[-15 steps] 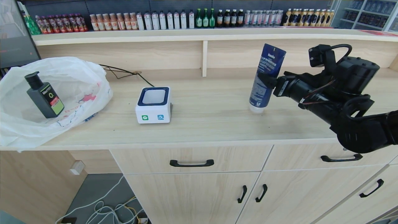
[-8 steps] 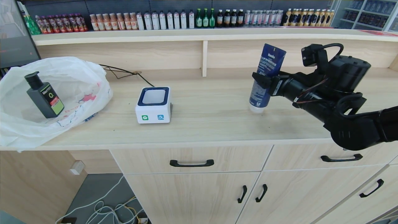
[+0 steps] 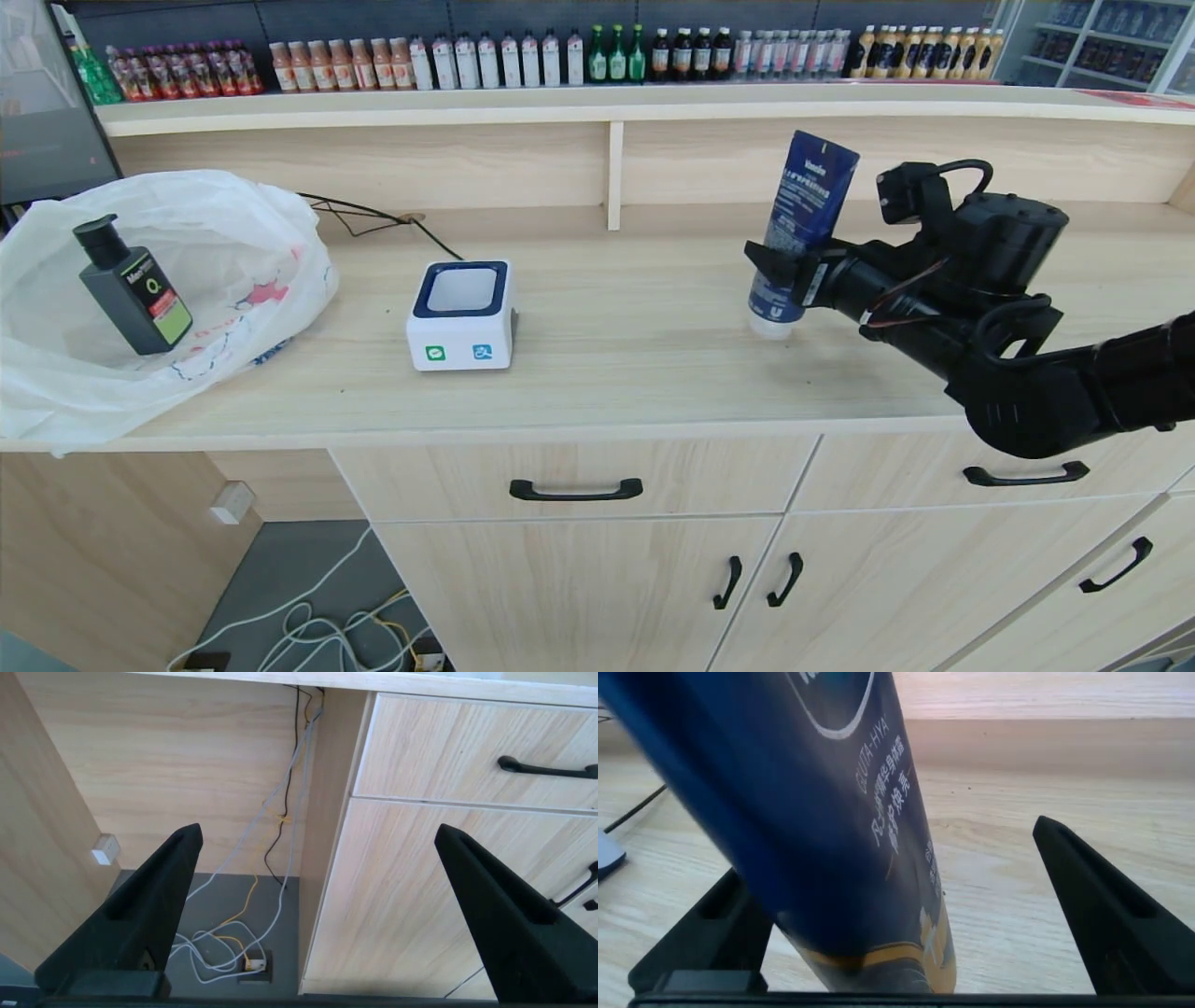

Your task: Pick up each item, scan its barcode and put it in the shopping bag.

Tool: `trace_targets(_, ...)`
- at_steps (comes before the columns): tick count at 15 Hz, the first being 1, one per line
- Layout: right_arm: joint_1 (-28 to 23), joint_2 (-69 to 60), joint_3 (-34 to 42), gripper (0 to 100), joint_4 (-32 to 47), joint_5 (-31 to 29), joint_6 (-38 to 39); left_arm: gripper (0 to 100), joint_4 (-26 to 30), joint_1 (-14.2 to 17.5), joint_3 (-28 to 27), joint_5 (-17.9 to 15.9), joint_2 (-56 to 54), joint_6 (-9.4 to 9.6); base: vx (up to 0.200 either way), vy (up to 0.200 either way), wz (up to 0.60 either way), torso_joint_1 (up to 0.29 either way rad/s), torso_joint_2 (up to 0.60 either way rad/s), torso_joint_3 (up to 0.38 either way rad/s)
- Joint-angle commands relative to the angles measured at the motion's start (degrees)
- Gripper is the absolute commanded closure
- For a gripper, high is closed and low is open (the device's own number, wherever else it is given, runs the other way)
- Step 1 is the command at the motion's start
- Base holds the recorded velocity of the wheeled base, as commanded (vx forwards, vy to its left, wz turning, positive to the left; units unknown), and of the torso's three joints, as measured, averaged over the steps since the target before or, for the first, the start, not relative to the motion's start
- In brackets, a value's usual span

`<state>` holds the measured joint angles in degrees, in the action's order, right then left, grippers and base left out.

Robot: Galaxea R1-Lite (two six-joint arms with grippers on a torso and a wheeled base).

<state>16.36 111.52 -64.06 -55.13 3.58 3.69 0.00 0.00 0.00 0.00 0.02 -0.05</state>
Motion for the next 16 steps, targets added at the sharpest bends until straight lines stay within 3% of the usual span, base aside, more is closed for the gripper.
trace_targets(1, -0.01, 0.37, 0.17, 0, -0.07, 0.02, 0.00, 0, 0.00, 0.00, 0.00, 0.00, -0.02, -0.04, 0.000, 0.000, 0.00, 0.000, 0.00, 0.000)
trace_targets(12, 0.08, 1.86, -0.19, 0, -0.33, -0.24, 0.17, 0, 0.00, 0.00, 0.00, 0.00, -0.02, -0.04, 0.000, 0.000, 0.00, 0.000, 0.00, 0.000)
trace_targets(13, -0.01, 1.95, -0.19, 100, -0.33, -0.24, 0.17, 0, 0.00, 0.00, 0.00, 0.00, -0.02, 0.05, 0.000, 0.000, 0.00, 0.000, 0.00, 0.000)
trace_targets(16, -0.01, 1.86, -0.10, 100, -0.51, -0.16, 0.26, 0, 0.00, 0.00, 0.00, 0.00, -0.02, 0.05, 0.000, 0.000, 0.00, 0.000, 0.00, 0.000)
